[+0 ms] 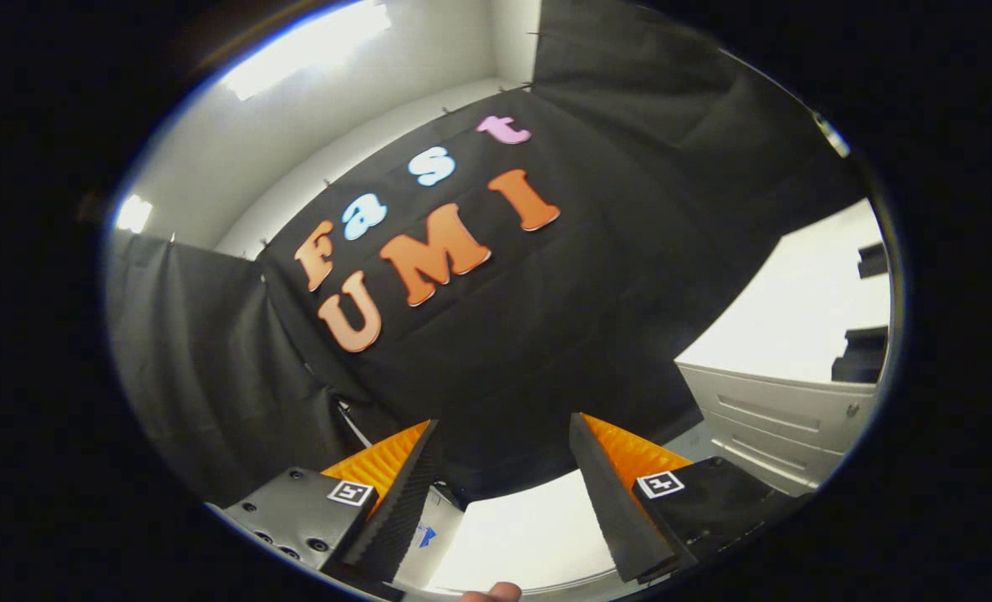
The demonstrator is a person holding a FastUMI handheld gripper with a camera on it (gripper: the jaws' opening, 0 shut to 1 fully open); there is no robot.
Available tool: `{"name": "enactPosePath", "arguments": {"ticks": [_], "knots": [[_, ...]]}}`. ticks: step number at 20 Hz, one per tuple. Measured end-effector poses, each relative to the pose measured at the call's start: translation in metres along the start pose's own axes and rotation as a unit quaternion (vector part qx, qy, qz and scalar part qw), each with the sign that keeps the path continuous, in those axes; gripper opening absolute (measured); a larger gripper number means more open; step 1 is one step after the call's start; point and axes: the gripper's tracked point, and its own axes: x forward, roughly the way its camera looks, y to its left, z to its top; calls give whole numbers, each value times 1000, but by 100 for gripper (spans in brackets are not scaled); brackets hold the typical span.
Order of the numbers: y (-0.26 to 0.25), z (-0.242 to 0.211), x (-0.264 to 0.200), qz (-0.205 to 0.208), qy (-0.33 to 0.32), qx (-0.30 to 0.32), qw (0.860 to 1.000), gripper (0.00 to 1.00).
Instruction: Open the toilet lid.
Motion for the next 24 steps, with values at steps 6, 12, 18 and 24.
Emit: {"name": "enactPosePath", "arguments": {"ticks": [6, 12, 18, 24], "knots": [[-115, -72, 16, -86, 63, 115, 988, 98], [-182, -136, 3, -144, 101, 204, 963, 98], [-207, -183, -19, -197, 119, 258, 938, 98], [-227, -176, -31, -225, 104, 276, 928, 97]]}}
